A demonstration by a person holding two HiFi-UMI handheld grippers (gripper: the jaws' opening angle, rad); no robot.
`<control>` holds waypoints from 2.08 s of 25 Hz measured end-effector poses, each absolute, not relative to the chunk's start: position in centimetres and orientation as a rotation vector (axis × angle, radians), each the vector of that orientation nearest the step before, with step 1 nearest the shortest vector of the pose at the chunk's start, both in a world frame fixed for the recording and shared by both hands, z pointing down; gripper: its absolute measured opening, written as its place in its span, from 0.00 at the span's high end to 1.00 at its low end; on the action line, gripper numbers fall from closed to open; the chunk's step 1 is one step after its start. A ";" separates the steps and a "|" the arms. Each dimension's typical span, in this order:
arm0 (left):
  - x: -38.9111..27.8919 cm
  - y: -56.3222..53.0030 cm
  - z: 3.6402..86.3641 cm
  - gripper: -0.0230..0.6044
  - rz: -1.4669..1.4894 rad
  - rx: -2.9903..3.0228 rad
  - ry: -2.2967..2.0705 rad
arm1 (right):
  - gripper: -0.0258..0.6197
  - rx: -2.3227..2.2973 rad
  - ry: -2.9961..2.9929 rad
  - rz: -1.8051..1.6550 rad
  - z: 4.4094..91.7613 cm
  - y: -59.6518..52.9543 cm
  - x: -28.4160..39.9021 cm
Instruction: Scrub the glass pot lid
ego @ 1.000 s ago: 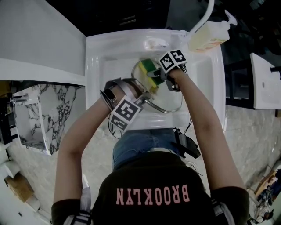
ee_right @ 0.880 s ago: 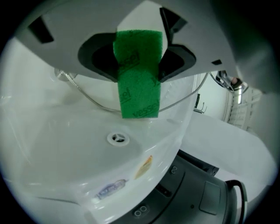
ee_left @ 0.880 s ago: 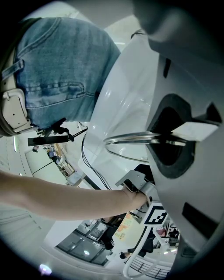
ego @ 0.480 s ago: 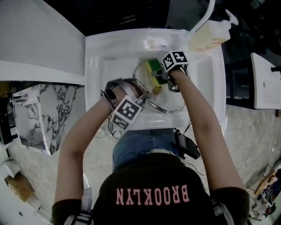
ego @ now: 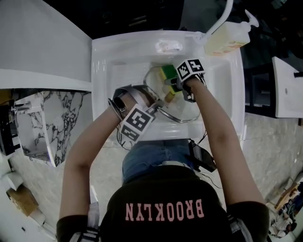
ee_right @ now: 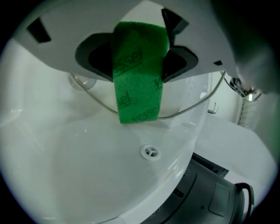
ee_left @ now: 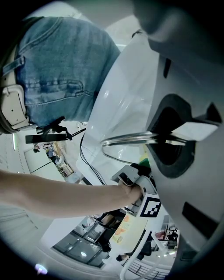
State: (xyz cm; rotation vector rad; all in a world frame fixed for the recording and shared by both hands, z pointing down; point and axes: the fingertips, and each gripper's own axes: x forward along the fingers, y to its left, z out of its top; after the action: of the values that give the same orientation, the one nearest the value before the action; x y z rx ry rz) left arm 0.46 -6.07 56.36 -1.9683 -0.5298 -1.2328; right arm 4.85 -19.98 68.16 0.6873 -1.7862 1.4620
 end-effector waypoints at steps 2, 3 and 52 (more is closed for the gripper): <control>0.5 -6.0 56.4 0.92 -1.231 -1.969 -0.532 | 0.46 0.701 -1.721 1.376 69.0 -19.5 7.0; 0.5 -6.0 56.4 0.92 -1.231 -1.970 -0.533 | 0.46 0.708 -1.686 1.327 69.5 -19.2 8.2; 0.4 -6.2 56.5 0.91 -1.384 -1.983 -0.492 | 0.46 1.553 -2.315 0.871 45.1 -13.7 17.6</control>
State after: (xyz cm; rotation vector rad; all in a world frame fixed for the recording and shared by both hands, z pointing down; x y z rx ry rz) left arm 0.38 -6.16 56.46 -1.9835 -0.4922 -1.3838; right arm 17.62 -13.73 45.14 1.5529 -2.3150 0.8706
